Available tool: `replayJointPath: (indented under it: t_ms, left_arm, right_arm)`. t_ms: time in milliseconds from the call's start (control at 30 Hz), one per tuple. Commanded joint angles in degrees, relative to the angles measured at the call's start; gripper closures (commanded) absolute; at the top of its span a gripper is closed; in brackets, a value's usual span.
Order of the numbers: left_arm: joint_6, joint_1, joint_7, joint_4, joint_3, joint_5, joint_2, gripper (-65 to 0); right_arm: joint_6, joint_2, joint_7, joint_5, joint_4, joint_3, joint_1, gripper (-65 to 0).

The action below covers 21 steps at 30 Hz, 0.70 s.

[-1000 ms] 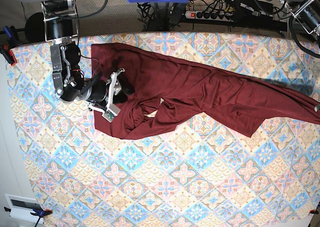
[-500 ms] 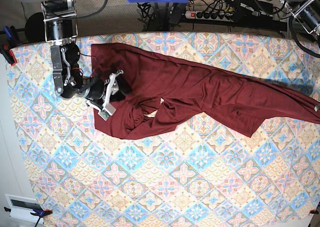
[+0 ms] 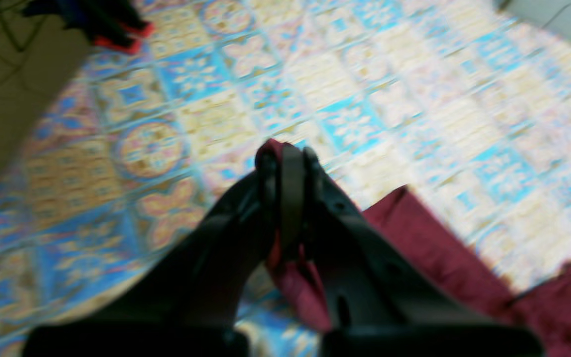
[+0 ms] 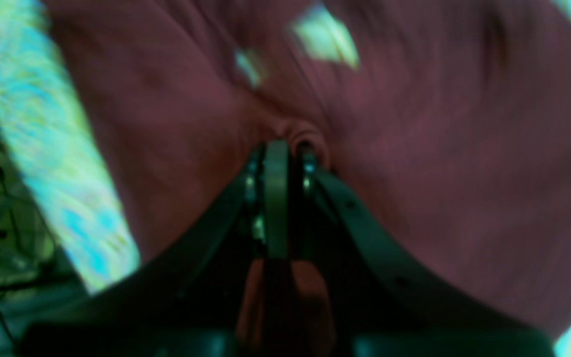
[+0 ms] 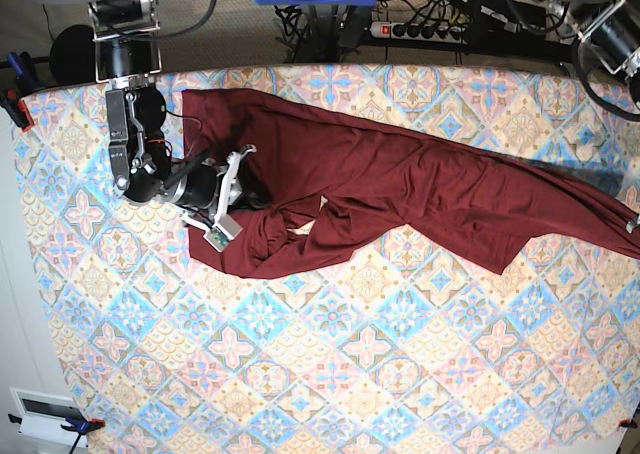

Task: Layout the t-shirt on the table in an organized manner, then fold the t-shirt properly
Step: 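Grasp the shirt fabric near the sleeve with the right gripper, then lift and pull the shirt with both grippers to lay it flat lengthwise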

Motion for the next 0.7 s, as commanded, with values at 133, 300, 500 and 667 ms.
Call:
replayJointPath:
  t_ms: [133, 300, 500, 667]
  left_arm:
    - [0.17, -7.93, -2.25, 1.15, -0.63, -1.03, 0.49, 0.0]
    - [0.44, -14.97, -1.98, 1.15, -0.63, -1.03, 0.49, 0.0]
    - [0.44, -20.59, -1.37, 1.77, -0.72, -1.03, -1.18, 0.0]
    - [0.35, -20.33, 4.43, 9.94, -2.13, -5.08, -2.85, 0.0]
  right_arm:
    - [-0.16, 1.17, 1.00, 3.86, 7.12, 9.88, 1.18, 0.0]
    - [-0.16, 4.69, 1.00, 16.43, 7.21, 21.31, 1.27, 0.0]
    - [-0.16, 12.87, 1.00, 22.06, 7.04, 32.74, 1.27, 0.0]
    - [-0.16, 17.35, -0.23, 30.41, 6.16, 38.28, 0.13, 0.0]
